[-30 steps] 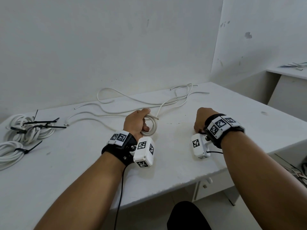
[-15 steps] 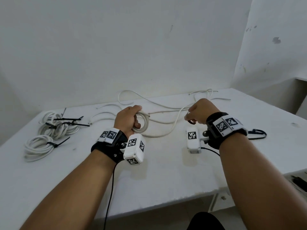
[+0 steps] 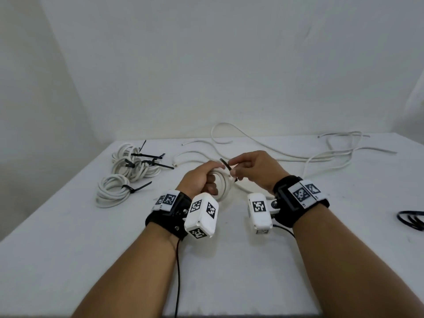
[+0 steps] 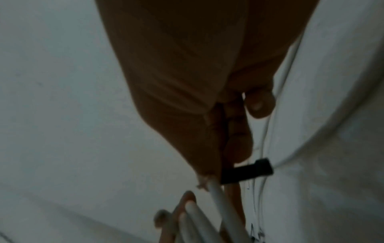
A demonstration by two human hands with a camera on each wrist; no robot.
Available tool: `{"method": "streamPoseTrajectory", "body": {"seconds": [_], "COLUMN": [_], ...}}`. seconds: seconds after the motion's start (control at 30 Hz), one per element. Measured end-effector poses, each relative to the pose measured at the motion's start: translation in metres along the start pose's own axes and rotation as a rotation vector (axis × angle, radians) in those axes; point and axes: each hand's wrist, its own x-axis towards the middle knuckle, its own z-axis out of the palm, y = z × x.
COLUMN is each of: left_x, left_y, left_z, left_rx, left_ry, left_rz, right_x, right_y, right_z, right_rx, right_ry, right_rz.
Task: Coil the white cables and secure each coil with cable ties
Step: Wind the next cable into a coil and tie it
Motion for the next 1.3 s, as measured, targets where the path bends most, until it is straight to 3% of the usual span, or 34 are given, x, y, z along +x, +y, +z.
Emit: {"method": "streamPoseTrajectory", "body": {"seconds": [0.13,0.2,0.33,0.43,0.6,0.67,0.73,0.8,0.87,0.97,1.13,1.2,1.3], "left_x": [0.005,0.0,-0.008,-0.011,-0.016,-0.017,-0.019,-0.019,-0.02,-0.023,-0.023,-0.021,-0.019], "left_y": [0.0,0.002,0.004,0.003,0.0,-0.001,-0.003,-0.005,-0.007,-0.007,-0.003,-0.002,-0.005], "left_z": [-0.003,0.0,0.01,0.014,0.014,0.014,0.016,0.018,0.02,0.022,0.022,0.022,0.024], "left_rx": [-0.031,-0.082,-0.077,0.056,0.246,0.363,0.439,0.472,0.477,0.403,0.111,0.041,0.051], "left_ry": [-0.031,-0.049,-0.065,0.013,0.009,-0.023,-0.064,-0.089,-0.105,-0.157,-0.176,-0.204,-0.209], "left_rz": [-0.067,-0.024,0.24,0.461,0.615,0.676,0.723,0.725,0.703,0.644,0.504,0.432,0.367], "right_x": [0.0,0.0,0.001,0.003,-0.007,-0.007,-0.007,-0.008,-0.007,-0.001,0.004,0.002,-0.001], "right_y": [-0.001,0.001,0.006,0.005,-0.005,-0.006,-0.004,-0.003,0.002,0.008,0.016,0.016,0.012], "right_z": [0.004,0.0,-0.002,-0.003,-0.003,-0.004,-0.006,-0.007,-0.008,-0.01,-0.025,-0.026,-0.019], "right_rx": [0.104,0.132,0.092,0.087,0.163,0.097,-0.08,-0.197,-0.067,0.09,0.024,-0.015,-0.009], "right_ry": [-0.077,-0.094,0.009,0.124,-0.051,-0.05,-0.093,-0.149,-0.103,0.075,0.486,0.506,0.395], "right_rz": [-0.089,-0.091,-0.099,-0.026,0.192,0.27,0.25,0.182,0.181,0.136,0.082,0.063,0.042]}}
